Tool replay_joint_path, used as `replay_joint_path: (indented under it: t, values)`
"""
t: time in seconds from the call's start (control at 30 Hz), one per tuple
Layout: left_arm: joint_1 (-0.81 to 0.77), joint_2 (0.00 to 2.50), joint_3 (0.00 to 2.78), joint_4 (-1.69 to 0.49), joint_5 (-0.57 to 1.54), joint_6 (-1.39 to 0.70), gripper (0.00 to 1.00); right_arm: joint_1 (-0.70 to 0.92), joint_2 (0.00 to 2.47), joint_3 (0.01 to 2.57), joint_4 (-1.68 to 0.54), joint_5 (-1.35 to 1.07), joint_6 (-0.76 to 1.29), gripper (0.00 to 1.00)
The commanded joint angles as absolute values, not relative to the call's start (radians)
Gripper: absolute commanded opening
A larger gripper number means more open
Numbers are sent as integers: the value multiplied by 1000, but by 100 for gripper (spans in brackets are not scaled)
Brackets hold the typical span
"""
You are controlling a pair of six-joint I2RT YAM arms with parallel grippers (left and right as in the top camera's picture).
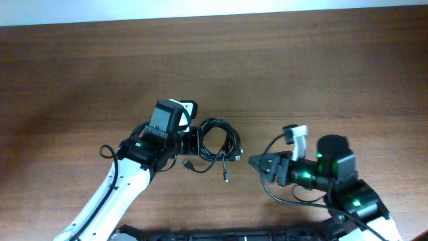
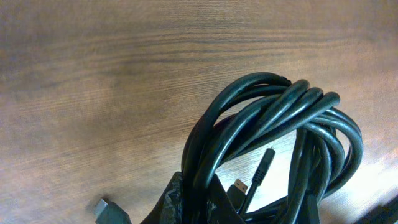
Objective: Untangle cables
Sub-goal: 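Open the right gripper and move it toward the held cable coil, then grasp a hanging cable strand with the right gripper below the left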
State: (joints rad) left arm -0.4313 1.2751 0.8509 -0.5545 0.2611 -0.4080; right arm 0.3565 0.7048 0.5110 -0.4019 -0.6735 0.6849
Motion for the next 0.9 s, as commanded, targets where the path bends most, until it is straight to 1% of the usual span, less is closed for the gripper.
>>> replay_joint_path:
  t: [0.0, 0.03, 0.13, 0.2, 0.23, 0.3, 0.4, 0.47, 0.57, 0.7, 0.73, 0.8, 0.87]
  values:
    - [-435, 1252, 869, -546, 267, -624, 0, 481, 783, 529, -268, -553, 767, 46]
    - [-435, 1252, 869, -546, 268, -636, 0, 508, 808, 529, -241, -517, 775, 44]
    - [-436, 1252, 869, -545, 294, -636, 0, 582, 900, 529, -185, -403, 829, 42]
    - [-437, 1252, 869, -546, 329, -636, 0, 611, 974, 529, -115, -373, 828, 39]
    - [-443, 1252, 869, -546, 345, -636, 0, 616, 1019, 529, -68, -358, 829, 34]
    - [-457, 1252, 869, -546, 345, -632, 0, 615, 1090, 529, 13, -358, 834, 29]
    - [-467, 1252, 869, -546, 345, -632, 0, 616, 1142, 529, 85, -372, 912, 25]
    - [-469, 1252, 869, -545, 345, -632, 0, 616, 1169, 529, 122, -400, 919, 25]
    - [-469, 1252, 869, -534, 353, -632, 0, 616, 1185, 529, 91, -391, 918, 26]
    - [-469, 1252, 869, -500, 387, -625, 0, 616, 1190, 529, 64, -327, 917, 27]
    - [-469, 1252, 869, -487, 414, -595, 0, 616, 1190, 529, 65, -311, 917, 27]
    - [-469, 1252, 869, -479, 430, -542, 0, 615, 1190, 530, 77, -306, 900, 31]
    - [-469, 1253, 869, -483, 371, -500, 0, 615, 1179, 530, 73, -313, 893, 38]
